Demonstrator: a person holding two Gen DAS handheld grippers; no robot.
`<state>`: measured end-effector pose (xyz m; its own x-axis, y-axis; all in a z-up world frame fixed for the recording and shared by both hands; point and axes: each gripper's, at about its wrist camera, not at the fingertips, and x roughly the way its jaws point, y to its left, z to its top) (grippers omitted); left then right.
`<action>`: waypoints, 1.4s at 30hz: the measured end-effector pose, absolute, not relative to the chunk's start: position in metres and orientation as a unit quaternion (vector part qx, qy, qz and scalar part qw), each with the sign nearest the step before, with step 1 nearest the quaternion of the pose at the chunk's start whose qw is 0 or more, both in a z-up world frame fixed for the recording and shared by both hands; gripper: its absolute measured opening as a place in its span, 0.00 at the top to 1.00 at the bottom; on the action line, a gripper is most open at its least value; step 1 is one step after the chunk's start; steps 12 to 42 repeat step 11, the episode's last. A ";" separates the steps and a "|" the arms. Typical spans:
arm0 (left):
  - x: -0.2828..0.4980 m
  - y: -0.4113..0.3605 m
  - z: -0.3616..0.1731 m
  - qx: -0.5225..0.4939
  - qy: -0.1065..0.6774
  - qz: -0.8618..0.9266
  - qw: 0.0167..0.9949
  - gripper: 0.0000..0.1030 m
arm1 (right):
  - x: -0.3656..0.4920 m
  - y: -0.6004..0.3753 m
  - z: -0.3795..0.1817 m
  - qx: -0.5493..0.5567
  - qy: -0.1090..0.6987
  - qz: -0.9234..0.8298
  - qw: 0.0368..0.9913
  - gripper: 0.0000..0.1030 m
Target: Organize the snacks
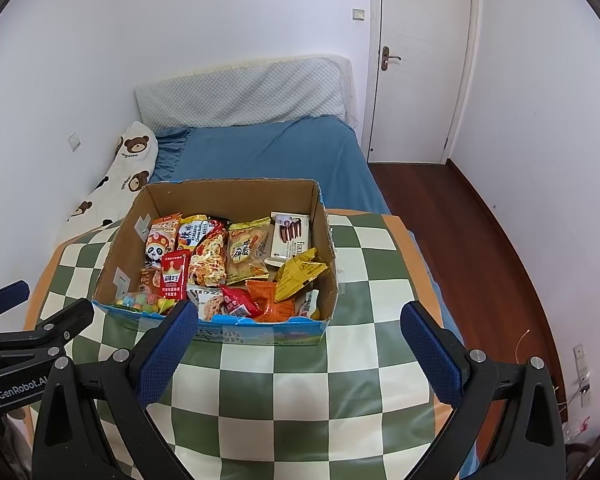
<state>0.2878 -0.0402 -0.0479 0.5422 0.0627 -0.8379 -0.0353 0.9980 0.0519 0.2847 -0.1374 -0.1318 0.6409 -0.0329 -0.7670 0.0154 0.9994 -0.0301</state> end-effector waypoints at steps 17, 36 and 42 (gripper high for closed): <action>0.287 -0.042 -0.040 0.009 0.472 0.031 0.881 0.00 | 0.282 -0.140 -0.131 -0.010 0.422 -0.014 0.906 0.00; 0.287 -0.042 -0.040 0.009 0.472 0.031 0.881 0.00 | 0.282 -0.140 -0.131 -0.010 0.422 -0.014 0.906 0.00; 0.287 -0.042 -0.040 0.009 0.472 0.031 0.881 0.00 | 0.282 -0.140 -0.131 -0.010 0.422 -0.014 0.906 0.00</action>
